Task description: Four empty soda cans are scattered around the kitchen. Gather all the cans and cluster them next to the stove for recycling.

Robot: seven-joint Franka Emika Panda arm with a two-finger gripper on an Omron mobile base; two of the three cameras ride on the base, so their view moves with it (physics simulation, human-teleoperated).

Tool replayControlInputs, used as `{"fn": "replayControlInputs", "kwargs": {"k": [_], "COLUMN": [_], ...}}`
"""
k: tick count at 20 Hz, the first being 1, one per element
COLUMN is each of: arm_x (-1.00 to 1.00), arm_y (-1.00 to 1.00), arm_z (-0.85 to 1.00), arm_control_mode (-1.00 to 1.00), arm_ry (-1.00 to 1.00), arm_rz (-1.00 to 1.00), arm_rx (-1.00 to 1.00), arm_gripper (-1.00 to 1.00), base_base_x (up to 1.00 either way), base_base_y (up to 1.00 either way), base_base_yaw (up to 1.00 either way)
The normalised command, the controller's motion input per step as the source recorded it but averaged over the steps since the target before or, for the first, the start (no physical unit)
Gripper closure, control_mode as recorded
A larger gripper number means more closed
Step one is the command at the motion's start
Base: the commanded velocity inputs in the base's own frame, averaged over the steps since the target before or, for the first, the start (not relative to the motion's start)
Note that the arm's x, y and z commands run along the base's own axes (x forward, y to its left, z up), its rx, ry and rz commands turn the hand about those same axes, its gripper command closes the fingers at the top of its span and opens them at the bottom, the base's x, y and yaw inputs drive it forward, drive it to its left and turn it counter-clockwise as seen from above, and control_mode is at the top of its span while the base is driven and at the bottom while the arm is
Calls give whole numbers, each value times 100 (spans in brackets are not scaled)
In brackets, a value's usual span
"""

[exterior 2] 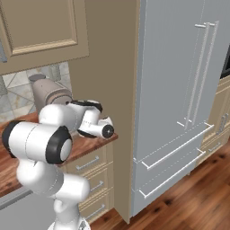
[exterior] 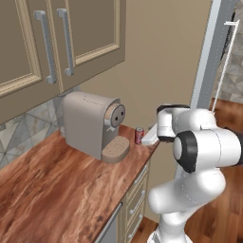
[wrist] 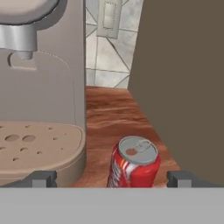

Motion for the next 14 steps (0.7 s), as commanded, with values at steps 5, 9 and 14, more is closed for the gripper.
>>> {"fn": "replayControlInputs", "kwargs": {"k": [5, 9, 14], "arm_x": [12, 17, 18], "arm_y": [0, 0, 0], "arm_z": [-4, -8, -8], "arm_control_mode": [-100, -100, -100], "arm_ry": [0, 0, 0], "arm_rz": [0, 0, 0], "arm_rx": [0, 0, 0], "arm_gripper": [-100, -100, -100], "base_base_x": [0, 0, 0], "base_base_y": [0, 0, 0], "base_base_yaw": [0, 0, 0]}}
